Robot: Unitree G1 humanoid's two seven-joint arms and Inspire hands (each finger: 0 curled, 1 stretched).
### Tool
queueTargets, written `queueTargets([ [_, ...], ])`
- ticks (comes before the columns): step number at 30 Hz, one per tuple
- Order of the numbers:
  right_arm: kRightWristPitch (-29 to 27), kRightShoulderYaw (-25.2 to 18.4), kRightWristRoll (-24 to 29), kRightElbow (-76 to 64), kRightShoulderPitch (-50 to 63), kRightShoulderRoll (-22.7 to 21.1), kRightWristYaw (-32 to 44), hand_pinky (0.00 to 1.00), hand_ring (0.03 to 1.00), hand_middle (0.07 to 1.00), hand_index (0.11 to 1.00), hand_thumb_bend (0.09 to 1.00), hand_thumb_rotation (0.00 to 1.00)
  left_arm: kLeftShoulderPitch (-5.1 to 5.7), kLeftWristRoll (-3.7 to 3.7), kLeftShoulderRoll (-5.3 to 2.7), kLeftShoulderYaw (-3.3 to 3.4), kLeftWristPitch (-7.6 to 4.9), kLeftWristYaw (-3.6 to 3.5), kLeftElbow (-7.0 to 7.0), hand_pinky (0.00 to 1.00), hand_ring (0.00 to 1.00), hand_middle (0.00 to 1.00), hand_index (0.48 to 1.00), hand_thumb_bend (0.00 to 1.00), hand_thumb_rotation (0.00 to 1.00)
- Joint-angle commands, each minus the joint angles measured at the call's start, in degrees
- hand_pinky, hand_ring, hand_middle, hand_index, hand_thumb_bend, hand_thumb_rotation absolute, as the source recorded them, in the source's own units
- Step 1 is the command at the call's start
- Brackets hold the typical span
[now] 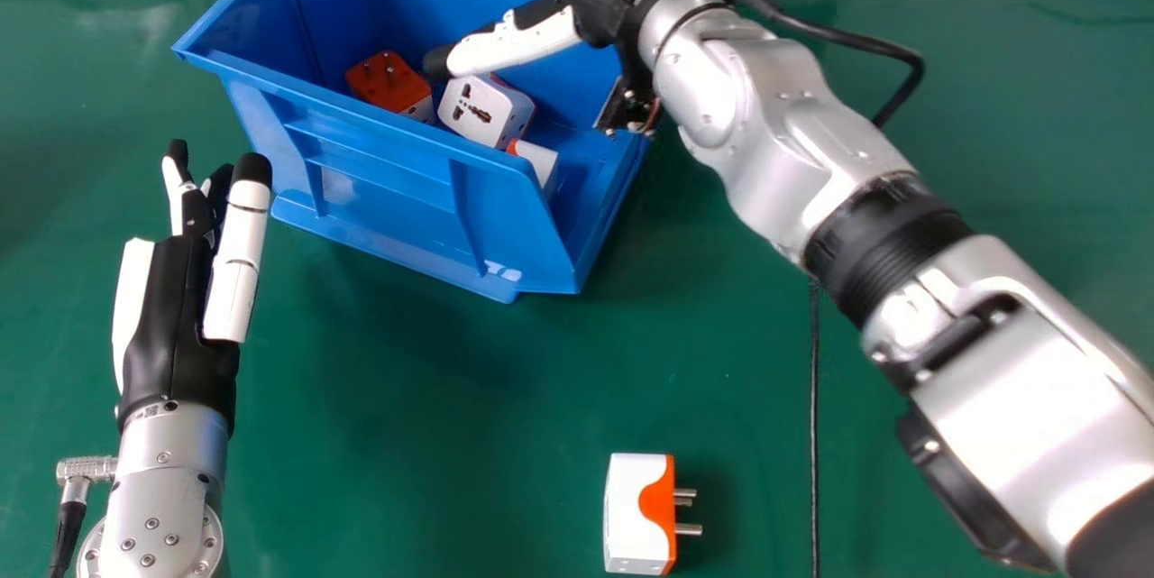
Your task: Pick all objects and put in blue box
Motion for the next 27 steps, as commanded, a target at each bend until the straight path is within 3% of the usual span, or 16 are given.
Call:
queueTargets([
  [1,1.5,-1.9,0.3,-10.0,2.8,-3.5,2.4,0.88,1.0,1.0,1.0,0.635,0.56,-0.92,0.54,0.7,-0.02,-1.21,0.04,0.24,1.0,1.0,0.98,0.99,0.56,1.0],
  [6,6.2,-6.5,0.3,-34.7,13.7,-10.8,10.0,0.89,1.0,1.0,1.0,0.594,0.48,-1.8,0.75,0.98,-0.05,-0.94,0.38,1.17,1.0,1.0,0.98,0.99,0.58,1.0],
  [11,7.2,-12.0,2.7,-48.8,23.6,-14.4,13.1,0.88,1.0,1.0,1.0,0.57,0.43,-2.38,0.8,1.23,0.07,-1.27,0.47,2.01,1.0,1.0,0.98,0.99,0.58,1.0],
  [19,5.2,-20.9,6.4,-67.6,45.4,-20.3,15.9,0.88,1.0,1.0,1.0,0.554,0.37,-2.84,-0.06,1.54,0.68,-2.73,0.18,3.34,1.0,1.0,0.98,0.99,0.58,1.0],
  [27,0.3,-25.6,4.9,-77.8,65.0,-22.7,13.7,0.86,0.997,1.0,1.0,0.56,0.35,-2.47,-0.09,1.85,1.26,-3.99,0.04,4.74,1.0,1.0,0.97,0.988,0.57,1.0],
])
